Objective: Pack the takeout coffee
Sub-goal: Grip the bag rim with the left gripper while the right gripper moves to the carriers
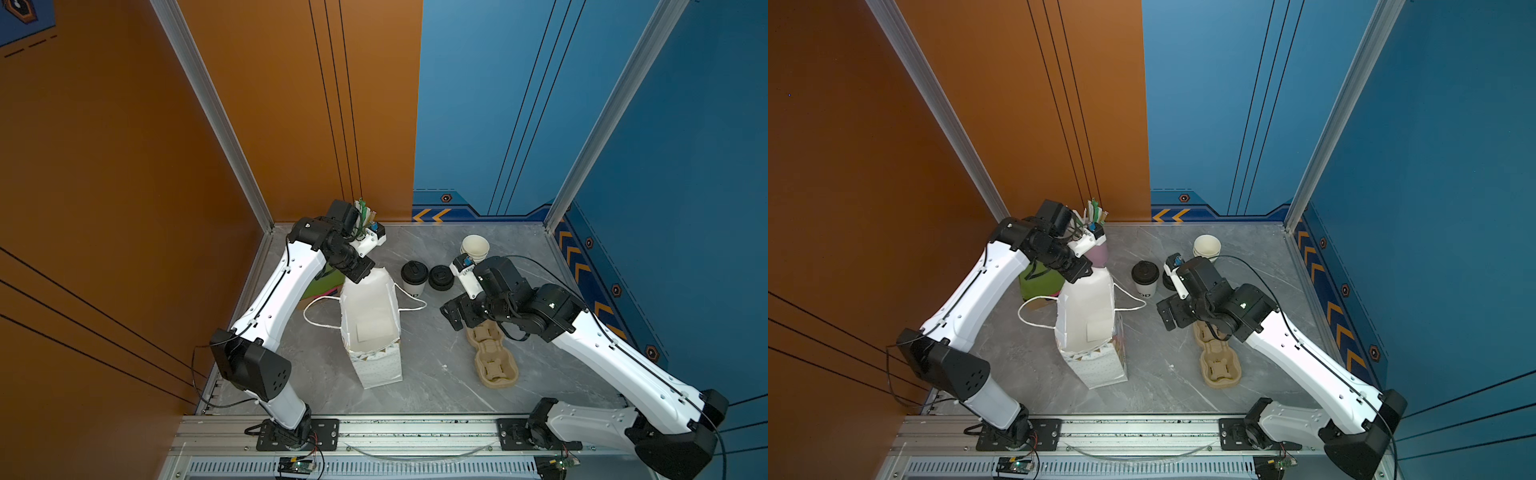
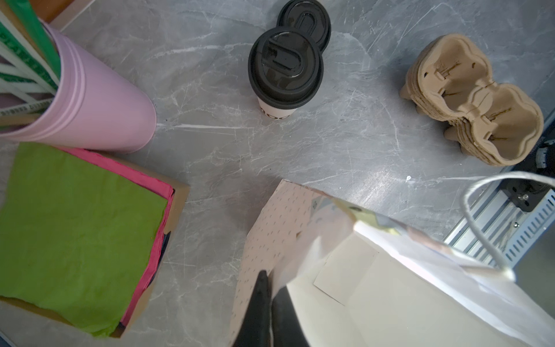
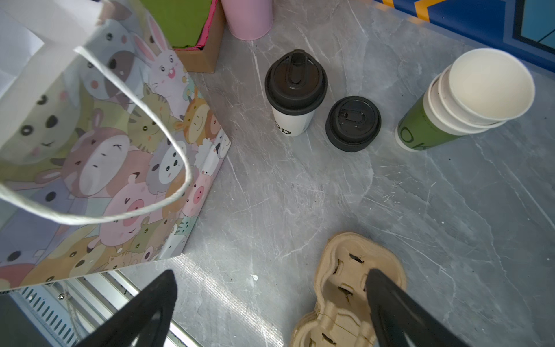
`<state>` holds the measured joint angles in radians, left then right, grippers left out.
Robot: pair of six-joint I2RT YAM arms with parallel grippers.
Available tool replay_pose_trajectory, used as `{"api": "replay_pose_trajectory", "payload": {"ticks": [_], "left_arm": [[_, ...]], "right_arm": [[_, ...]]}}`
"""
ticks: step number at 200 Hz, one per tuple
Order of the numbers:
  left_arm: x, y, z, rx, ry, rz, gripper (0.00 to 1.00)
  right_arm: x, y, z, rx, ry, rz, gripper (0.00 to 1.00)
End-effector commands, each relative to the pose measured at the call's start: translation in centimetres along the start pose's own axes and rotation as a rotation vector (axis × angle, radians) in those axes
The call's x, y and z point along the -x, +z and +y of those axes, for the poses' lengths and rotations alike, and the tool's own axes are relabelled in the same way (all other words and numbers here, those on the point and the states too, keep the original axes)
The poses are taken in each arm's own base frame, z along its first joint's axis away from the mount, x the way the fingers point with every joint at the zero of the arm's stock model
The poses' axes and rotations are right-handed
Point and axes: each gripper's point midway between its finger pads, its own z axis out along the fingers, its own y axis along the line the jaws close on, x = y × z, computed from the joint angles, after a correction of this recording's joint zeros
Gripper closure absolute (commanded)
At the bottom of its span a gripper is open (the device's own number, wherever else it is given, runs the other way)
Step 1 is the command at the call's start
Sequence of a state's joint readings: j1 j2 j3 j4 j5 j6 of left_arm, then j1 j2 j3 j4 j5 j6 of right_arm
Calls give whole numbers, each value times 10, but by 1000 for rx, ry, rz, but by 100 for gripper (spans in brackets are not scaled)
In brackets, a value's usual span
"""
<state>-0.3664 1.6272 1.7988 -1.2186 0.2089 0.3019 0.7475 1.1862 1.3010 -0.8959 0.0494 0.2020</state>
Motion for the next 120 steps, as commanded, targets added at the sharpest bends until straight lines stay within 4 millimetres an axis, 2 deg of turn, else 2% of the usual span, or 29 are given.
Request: {"api": "replay_pose_trajectory", "payload": {"ticks": [1,29,33,57,82,120], "left_arm": [[-19,-22,6,83,-96,2,98],[-38,-41,11,146,-196,-23,99],[-40,-43,12,155,-206,-26,99],[-59,-52,16,196,-299,-38,99],[-74,-53,19,204,-369,-34,99],[-84,-47,19,201,-402,-12,99]], "right_arm": [[-1,4,-19,-79,57,-10,1],[-13,12,-27,-106,71,25,1],[-14,14,-37,-127,94,30,1],[-26,17,-51,-174,116,69,1],[-47,23,-62,-217,143,147,3],[-81,37,-63,-222,185,252,11]]}}
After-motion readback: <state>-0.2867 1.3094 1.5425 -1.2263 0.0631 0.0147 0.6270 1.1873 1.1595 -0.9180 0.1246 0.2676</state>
